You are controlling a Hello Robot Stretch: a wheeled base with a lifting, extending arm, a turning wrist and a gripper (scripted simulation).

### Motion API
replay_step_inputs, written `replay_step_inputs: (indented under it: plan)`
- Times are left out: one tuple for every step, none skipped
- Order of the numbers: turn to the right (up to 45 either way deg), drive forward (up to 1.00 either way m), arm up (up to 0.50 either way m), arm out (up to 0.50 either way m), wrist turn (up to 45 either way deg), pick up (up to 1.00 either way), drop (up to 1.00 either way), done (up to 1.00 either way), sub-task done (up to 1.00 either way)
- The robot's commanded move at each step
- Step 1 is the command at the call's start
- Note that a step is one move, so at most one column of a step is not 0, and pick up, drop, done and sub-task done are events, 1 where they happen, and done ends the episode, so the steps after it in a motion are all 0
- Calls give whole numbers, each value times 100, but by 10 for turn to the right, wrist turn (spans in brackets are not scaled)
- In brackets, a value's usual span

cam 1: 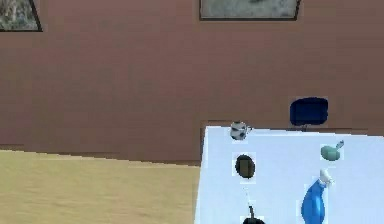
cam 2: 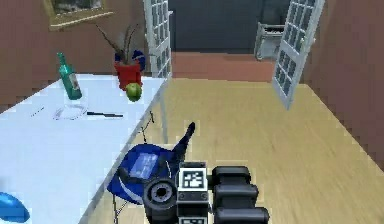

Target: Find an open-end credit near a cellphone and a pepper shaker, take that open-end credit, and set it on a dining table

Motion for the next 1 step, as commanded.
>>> replay_step_inputs:
  plan:
    - [-240,0,0,0,0,0,0,0,0]
